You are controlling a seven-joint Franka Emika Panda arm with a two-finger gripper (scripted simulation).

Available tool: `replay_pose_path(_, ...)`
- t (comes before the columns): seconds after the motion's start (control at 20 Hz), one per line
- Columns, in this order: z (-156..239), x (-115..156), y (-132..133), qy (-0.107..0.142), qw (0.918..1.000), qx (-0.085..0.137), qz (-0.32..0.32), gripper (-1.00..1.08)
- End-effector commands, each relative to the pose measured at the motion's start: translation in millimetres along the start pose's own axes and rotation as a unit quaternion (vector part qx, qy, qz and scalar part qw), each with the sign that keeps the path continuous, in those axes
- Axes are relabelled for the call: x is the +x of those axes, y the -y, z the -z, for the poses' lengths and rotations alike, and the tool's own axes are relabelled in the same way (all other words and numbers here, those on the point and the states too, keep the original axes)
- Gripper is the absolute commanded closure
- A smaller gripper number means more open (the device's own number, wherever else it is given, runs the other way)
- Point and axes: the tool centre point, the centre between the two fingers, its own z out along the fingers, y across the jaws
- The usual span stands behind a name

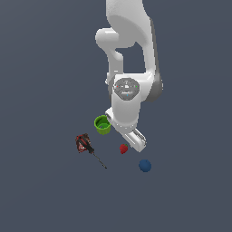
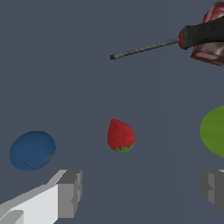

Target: Pick up a designated object from a clutter of objects.

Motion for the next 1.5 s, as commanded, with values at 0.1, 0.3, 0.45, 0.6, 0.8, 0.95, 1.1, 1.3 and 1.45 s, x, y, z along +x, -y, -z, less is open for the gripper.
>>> replay_pose_path(0.1, -23.4, 1.9, 4.0, -0.009, 0.9984, 0.0, -0.056, -0.92)
replay_pose_path(0.3, -38.1, 3.2, 5.6, -0.016, 0.9957, 0.0, -0.091, -0.92)
replay_pose_path(0.45, -45.8, 4.0, 6.3, -0.02, 0.9937, 0.0, -0.11, -0.92)
replay_pose_path(0.6, -50.8, 4.6, 6.7, -0.022, 0.9923, 0.0, -0.122, -0.92)
replay_pose_path(0.8, -53.1, 4.8, 6.8, -0.024, 0.9915, 0.0, -0.128, -0.92)
replay_pose_path(0.95, -53.9, 4.4, 6.7, -0.023, 0.9919, 0.0, -0.125, -0.92)
replay_pose_path(1.1, -60.9, 4.6, 6.5, -0.023, 0.9918, 0.0, -0.126, -0.92)
replay_pose_path(1.3, -79.1, 5.5, 5.7, -0.023, 0.9916, 0.0, -0.127, -0.92)
replay_pose_path(1.45, -93.1, 6.0, 5.5, -0.023, 0.9916, 0.0, -0.128, -0.92)
